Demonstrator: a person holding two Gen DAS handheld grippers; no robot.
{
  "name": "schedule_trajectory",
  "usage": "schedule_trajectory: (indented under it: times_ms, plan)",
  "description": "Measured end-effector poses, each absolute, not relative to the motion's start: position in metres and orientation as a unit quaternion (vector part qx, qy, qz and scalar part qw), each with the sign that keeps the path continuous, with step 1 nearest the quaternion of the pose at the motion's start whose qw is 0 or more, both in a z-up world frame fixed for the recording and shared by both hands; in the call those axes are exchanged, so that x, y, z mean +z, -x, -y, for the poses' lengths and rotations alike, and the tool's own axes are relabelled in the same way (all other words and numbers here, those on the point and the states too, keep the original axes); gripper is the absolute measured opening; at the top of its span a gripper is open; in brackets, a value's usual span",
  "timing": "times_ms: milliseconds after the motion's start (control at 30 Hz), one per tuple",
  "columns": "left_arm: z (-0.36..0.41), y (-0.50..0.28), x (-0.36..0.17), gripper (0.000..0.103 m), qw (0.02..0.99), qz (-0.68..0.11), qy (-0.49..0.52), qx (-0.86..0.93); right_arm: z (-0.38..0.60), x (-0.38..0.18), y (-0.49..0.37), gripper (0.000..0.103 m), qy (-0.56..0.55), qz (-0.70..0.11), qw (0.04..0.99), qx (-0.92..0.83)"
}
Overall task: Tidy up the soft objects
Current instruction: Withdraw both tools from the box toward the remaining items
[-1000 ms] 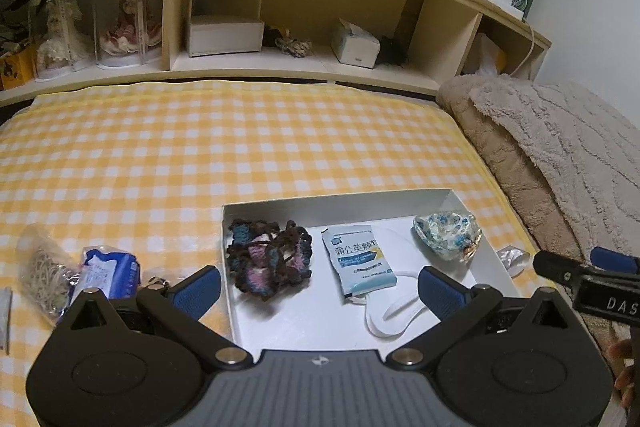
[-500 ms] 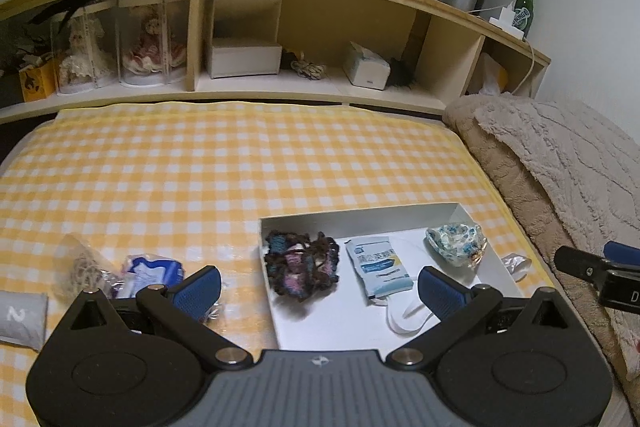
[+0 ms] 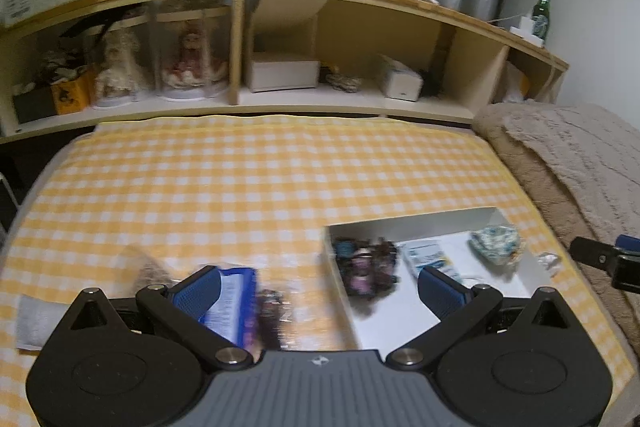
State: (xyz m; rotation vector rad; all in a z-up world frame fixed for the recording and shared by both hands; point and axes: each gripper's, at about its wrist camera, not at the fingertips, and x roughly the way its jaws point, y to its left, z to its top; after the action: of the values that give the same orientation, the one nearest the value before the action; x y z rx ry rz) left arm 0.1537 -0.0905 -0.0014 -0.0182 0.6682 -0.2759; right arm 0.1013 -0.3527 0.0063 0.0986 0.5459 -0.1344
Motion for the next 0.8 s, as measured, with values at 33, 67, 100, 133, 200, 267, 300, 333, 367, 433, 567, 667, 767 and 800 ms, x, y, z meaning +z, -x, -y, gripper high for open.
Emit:
schedule_trajectory:
  times_ms: [33, 67, 100, 133, 200, 267, 300, 333, 367, 433, 567, 667, 767, 800]
  plan:
    - [0.085, -0.154, -0.002, 0.103, 0.936, -0.327, 0.008, -0.130, 0.348, 0.005, -0.103, 0.103, -0.048, -0.271, 0.959, -0.066]
    - [0.079, -0.155, -0.002, 0.103, 0.937, -0.326, 0.009, -0.125, 0.344, 0.004, -0.105, 0.103, -0.049, -0.272, 0.959, -0.065]
    - [0.072, -0.156, -0.003, 0.103, 0.938, -0.327, 0.011, -0.119, 0.341, 0.003, -0.106, 0.103, -0.050, -0.273, 0.959, -0.062]
    - [0.065, -0.158, -0.004, 0.103, 0.938, -0.327, 0.015, -0.112, 0.338, 0.002, -0.107, 0.103, -0.053, -0.273, 0.959, -0.057]
    - [0.052, -0.161, -0.005, 0.103, 0.940, -0.327, 0.019, -0.099, 0.333, 0.001, -0.111, 0.103, -0.063, -0.274, 0.958, -0.050]
    - [0.040, -0.163, -0.007, 0.103, 0.941, -0.328, 0.022, -0.086, 0.328, 0.000, -0.114, 0.103, -0.074, -0.272, 0.958, -0.047]
    - [0.035, -0.165, -0.007, 0.103, 0.941, -0.328, 0.022, -0.081, 0.324, -0.001, -0.116, 0.103, -0.077, -0.270, 0.959, -0.044]
    - [0.029, -0.166, -0.008, 0.103, 0.941, -0.328, 0.023, -0.075, 0.321, -0.001, -0.117, 0.103, -0.078, -0.268, 0.959, -0.043]
    - [0.023, -0.168, -0.009, 0.103, 0.941, -0.329, 0.024, -0.069, 0.317, -0.002, -0.118, 0.103, -0.078, -0.265, 0.960, -0.043]
    - [0.009, -0.172, -0.012, 0.103, 0.941, -0.333, 0.028, -0.056, 0.311, -0.002, -0.120, 0.103, -0.076, -0.260, 0.962, -0.043]
    - [-0.017, -0.181, -0.017, 0.103, 0.940, -0.338, 0.041, -0.028, 0.297, -0.004, -0.124, 0.103, -0.079, -0.254, 0.963, -0.034]
    - [-0.038, -0.187, -0.022, 0.103, 0.938, -0.342, 0.053, -0.005, 0.283, -0.008, -0.129, 0.103, -0.078, -0.258, 0.963, -0.007]
    - [-0.059, -0.194, -0.027, 0.103, 0.936, -0.346, 0.068, 0.023, 0.264, -0.013, -0.135, 0.103, -0.063, -0.259, 0.964, 0.007]
    - [-0.066, -0.196, -0.029, 0.103, 0.934, -0.347, 0.074, 0.033, 0.257, -0.015, -0.137, 0.103, -0.057, -0.260, 0.964, 0.011]
